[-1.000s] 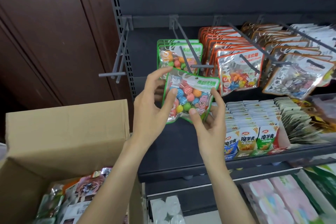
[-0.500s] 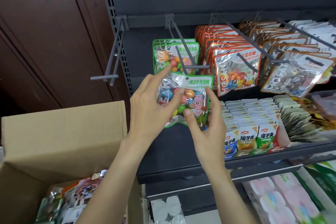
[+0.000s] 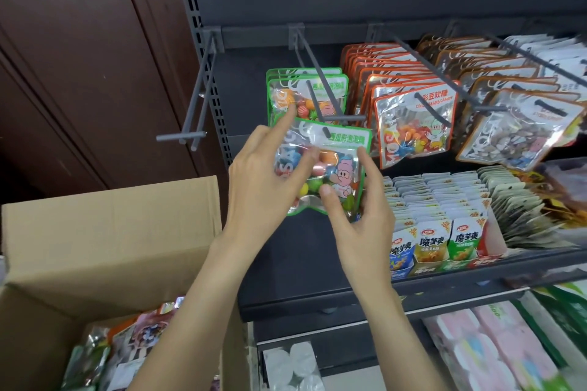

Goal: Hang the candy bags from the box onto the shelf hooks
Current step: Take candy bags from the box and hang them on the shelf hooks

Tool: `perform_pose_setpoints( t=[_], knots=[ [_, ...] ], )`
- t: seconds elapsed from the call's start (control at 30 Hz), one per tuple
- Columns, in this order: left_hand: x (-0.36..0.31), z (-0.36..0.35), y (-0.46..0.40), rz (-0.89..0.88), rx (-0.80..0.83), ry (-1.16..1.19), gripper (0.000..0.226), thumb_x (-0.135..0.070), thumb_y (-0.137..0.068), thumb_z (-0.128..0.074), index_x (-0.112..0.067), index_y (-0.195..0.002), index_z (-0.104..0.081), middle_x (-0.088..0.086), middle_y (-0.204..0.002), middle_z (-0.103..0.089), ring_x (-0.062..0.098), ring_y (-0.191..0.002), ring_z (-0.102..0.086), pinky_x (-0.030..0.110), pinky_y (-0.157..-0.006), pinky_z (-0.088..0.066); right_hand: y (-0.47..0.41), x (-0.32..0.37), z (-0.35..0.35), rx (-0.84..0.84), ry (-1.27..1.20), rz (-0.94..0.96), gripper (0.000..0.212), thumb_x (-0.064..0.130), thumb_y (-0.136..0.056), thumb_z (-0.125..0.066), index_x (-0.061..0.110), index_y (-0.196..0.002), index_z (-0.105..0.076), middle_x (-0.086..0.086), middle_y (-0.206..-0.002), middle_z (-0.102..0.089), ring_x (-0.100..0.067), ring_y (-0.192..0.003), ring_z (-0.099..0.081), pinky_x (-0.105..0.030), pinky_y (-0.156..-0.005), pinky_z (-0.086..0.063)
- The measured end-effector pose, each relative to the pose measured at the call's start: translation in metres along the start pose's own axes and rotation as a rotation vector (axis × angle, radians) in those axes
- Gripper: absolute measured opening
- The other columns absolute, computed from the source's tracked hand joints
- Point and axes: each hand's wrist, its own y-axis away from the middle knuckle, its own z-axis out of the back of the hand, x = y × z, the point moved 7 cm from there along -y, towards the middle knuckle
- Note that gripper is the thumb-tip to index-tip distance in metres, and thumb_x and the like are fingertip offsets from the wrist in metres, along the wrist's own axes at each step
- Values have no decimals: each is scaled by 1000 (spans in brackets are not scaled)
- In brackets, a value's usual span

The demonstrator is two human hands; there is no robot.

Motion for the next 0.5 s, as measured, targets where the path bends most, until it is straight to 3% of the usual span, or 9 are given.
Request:
perform_pose_setpoints(
  t=[0.13,0.23,0.3,0.4,0.43,0.5],
  knots=[
    [20,-12,-25,-61,-67,-54,54,-27,-91,-64,-22,-141,-46,2,-106,-53,1,-93,-49,8,-76,-42,-31,-10,-25,65,217,16,65,30,-91,-64,30,-145,-28,1,-121,-64,-17,-100,-64,-35,-78,-51],
    [36,-21,-52,-96,-162,-76,51,-19,-89,-65,-16,-138,-50,12,-121,-47,-4,-99,-40,1,-80,-39,-62,-16,-45,75,370,35,52,32,-96,-57,17,-139,-33,-8,-96,-68,-29,-82,-65,-34,-64,-43],
    [45,-27,-66,-77,-195,-75,41,-17,-88,-67,-17,-127,-59,11,-125,-46,0,-96,-44,6,-77,-42,-79,-19,-56,102,491,1,49,37,-98,-53,11,-136,-37,-9,-92,-68,-31,-82,-64,-31,-63,-35],
    [55,-34,-80,-74,-209,-134,23,-21,-87,-68,-15,-109,-68,6,-125,-50,10,-96,-52,16,-70,-45,-96,-20,-66,125,643,-28,49,40,-100,-48,7,-135,-44,-11,-97,-68,-34,-91,-65,-31,-65,-34],
    [58,-36,-84,-74,-210,-146,21,-22,-87,-68,-15,-107,-68,6,-125,-50,12,-97,-53,19,-70,-46,-98,-19,-69,144,700,-15,51,40,-100,-45,9,-140,-42,-11,-98,-68,-35,-94,-65,-33,-66,-36],
    [61,-38,-90,-66,-190,-168,26,-19,-86,-67,-15,-111,-68,6,-129,-50,17,-104,-52,29,-74,-52,-99,-19,-74,200,763,12,63,41,-101,-42,17,-154,-17,-13,-103,-68,-37,-97,-64,-39,-71,-43]
  ],
)
